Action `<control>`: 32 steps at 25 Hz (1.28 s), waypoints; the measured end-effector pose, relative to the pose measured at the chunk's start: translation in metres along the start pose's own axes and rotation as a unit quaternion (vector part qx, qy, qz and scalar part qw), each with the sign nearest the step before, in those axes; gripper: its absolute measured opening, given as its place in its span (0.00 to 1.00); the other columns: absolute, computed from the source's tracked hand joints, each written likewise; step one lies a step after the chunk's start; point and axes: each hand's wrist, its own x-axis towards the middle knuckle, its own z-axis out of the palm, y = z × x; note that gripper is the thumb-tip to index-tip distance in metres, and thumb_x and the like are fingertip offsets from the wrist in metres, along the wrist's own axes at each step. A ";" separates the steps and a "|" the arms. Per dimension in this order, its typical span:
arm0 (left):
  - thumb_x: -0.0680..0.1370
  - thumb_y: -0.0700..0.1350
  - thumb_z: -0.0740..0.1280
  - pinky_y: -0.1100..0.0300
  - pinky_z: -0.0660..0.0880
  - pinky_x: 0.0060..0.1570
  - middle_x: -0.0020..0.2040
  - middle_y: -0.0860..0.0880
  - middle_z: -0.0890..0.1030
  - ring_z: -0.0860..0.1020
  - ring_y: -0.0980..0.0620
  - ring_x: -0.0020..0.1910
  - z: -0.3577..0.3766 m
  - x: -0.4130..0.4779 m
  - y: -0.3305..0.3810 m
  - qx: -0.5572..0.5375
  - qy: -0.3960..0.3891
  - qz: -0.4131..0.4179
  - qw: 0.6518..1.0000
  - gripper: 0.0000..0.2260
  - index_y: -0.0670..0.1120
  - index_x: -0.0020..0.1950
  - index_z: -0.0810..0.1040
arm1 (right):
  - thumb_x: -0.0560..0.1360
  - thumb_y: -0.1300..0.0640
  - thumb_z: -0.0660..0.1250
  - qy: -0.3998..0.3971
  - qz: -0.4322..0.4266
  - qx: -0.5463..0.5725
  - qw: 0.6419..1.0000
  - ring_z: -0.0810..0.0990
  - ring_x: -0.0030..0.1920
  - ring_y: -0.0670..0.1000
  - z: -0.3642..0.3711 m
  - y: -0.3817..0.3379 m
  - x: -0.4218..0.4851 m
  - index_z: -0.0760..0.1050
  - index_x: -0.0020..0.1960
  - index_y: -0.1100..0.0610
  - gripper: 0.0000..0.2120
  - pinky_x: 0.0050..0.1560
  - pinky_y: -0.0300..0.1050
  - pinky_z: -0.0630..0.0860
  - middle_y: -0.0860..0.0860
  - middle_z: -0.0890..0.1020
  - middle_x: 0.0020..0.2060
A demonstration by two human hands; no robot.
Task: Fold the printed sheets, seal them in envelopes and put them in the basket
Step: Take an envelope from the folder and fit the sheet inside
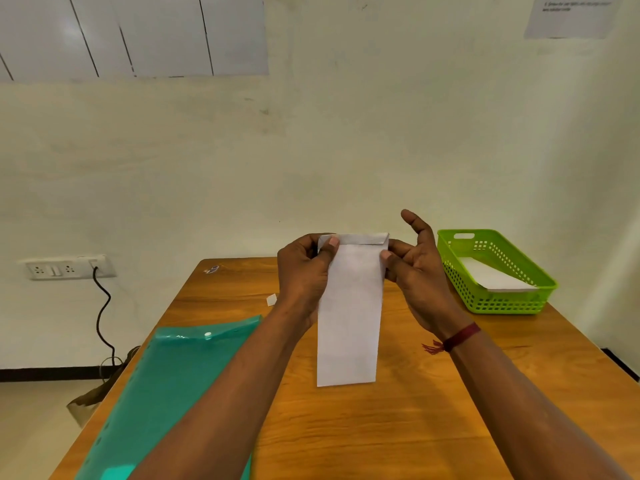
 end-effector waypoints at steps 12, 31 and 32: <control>0.79 0.36 0.66 0.54 0.80 0.50 0.50 0.45 0.83 0.81 0.48 0.52 -0.024 0.007 -0.014 -0.206 -0.028 -0.073 0.975 0.04 0.42 0.52 0.78 | 0.76 0.56 0.71 -0.075 0.099 -0.233 0.964 0.85 0.45 0.48 -0.028 0.027 -0.026 0.80 0.54 0.52 0.07 0.46 0.50 0.82 0.47 0.86 0.46; 0.76 0.35 0.69 0.51 0.82 0.46 0.51 0.42 0.82 0.82 0.45 0.49 -0.095 -0.004 -0.098 0.154 -0.006 -0.303 0.941 0.09 0.43 0.55 0.81 | 0.68 0.66 0.76 -0.085 -0.178 -0.557 0.807 0.81 0.59 0.54 -0.032 0.122 -0.085 0.83 0.55 0.56 0.16 0.59 0.56 0.79 0.54 0.84 0.56; 0.76 0.35 0.70 0.54 0.81 0.42 0.51 0.43 0.82 0.81 0.46 0.47 -0.096 -0.005 -0.106 0.200 0.004 -0.284 0.938 0.09 0.44 0.54 0.82 | 0.70 0.63 0.75 -0.100 -0.150 -0.566 0.804 0.79 0.62 0.53 -0.031 0.128 -0.090 0.82 0.57 0.54 0.16 0.64 0.55 0.75 0.54 0.82 0.59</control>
